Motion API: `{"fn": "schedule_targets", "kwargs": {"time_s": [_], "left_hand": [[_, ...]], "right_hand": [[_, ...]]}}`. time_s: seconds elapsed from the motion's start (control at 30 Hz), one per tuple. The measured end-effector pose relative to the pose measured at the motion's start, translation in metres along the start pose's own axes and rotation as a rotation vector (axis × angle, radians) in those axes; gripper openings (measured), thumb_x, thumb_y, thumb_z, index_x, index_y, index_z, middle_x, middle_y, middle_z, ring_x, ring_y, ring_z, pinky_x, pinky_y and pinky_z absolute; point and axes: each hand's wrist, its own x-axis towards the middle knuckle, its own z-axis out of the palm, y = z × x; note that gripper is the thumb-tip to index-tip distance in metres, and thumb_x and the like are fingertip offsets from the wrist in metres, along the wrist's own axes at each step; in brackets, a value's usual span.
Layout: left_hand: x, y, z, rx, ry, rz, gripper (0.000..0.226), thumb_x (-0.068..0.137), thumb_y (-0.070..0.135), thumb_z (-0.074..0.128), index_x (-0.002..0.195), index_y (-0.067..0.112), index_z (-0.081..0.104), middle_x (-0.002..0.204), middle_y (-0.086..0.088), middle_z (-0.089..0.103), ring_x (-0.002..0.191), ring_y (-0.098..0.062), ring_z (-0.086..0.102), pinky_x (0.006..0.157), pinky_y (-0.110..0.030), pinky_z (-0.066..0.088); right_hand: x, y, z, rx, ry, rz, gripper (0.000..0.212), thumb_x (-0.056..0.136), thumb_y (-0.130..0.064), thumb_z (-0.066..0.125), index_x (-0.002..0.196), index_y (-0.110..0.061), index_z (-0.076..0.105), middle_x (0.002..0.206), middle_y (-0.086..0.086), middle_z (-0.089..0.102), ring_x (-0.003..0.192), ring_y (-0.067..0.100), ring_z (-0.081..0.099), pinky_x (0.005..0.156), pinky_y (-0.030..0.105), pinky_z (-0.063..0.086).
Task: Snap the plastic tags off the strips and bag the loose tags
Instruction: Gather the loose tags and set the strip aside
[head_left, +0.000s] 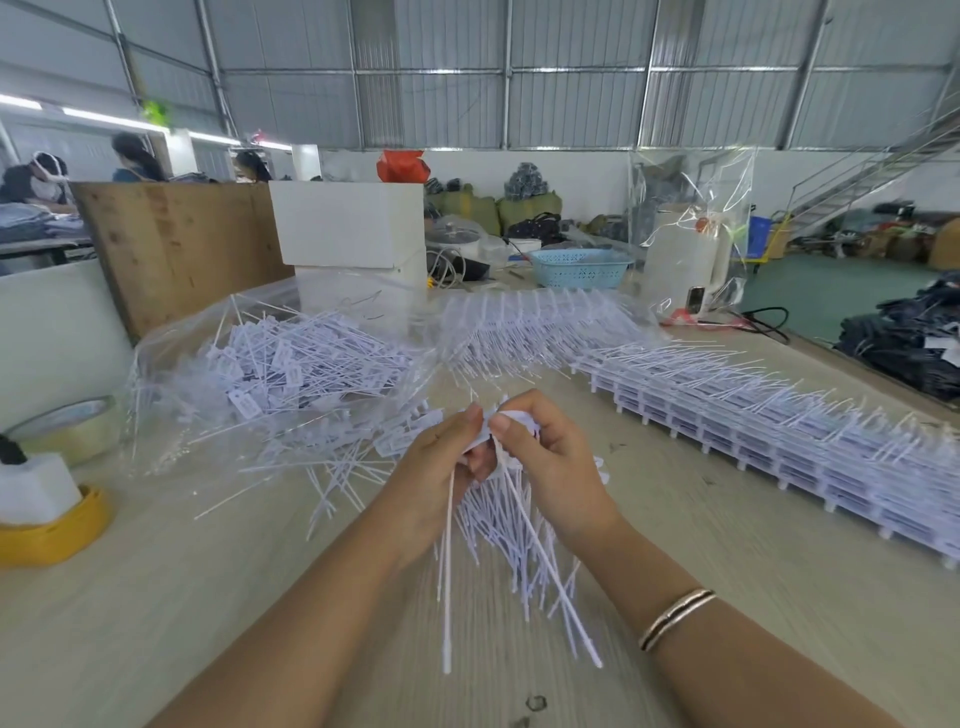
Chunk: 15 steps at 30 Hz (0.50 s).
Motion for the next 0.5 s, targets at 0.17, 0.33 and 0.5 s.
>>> {"fn": "schedule_targets", "kwargs": {"time_s": [0.17, 0.33, 0.5], "left_hand": [[0.001, 0.001, 0.012, -0.264, 0.036, -0.026, 0.034, 0.086, 0.033, 0.053, 0.056, 0.016, 0.052, 0.050, 0.001, 0.037, 0.052, -0.012, 0.040, 0.069, -0.029, 0.036], [-0.002, 0.005, -0.013, 0.493, -0.012, 0.008, 0.049, 0.086, 0.055, 0.040, 0.047, 0.027, 0.048, 0.048, 0.008, 0.045, 0.051, -0.012, 0.042, 0.066, -0.028, 0.035], [0.000, 0.003, -0.019, 0.554, 0.009, -0.035, 0.050, 0.082, 0.058, 0.044, 0.046, 0.024, 0.048, 0.046, 0.006, 0.045, 0.047, -0.009, 0.043, 0.062, -0.025, 0.035]], "right_hand": [[0.000, 0.002, 0.010, -0.026, 0.061, -0.023, 0.012, 0.092, -0.013, 0.057, 0.081, -0.009, 0.056, 0.063, 0.003, 0.065, 0.060, 0.018, 0.063, 0.058, 0.028, 0.050], [0.002, 0.000, -0.014, -0.089, -0.086, 0.200, 0.024, 0.091, -0.022, 0.055, 0.068, -0.016, 0.052, 0.058, -0.004, 0.044, 0.058, 0.011, 0.040, 0.063, 0.024, 0.035], [-0.002, 0.003, -0.020, -0.249, -0.137, 0.193, 0.019, 0.092, -0.010, 0.057, 0.074, -0.016, 0.056, 0.060, -0.011, 0.045, 0.057, 0.007, 0.037, 0.058, 0.014, 0.033]]}}
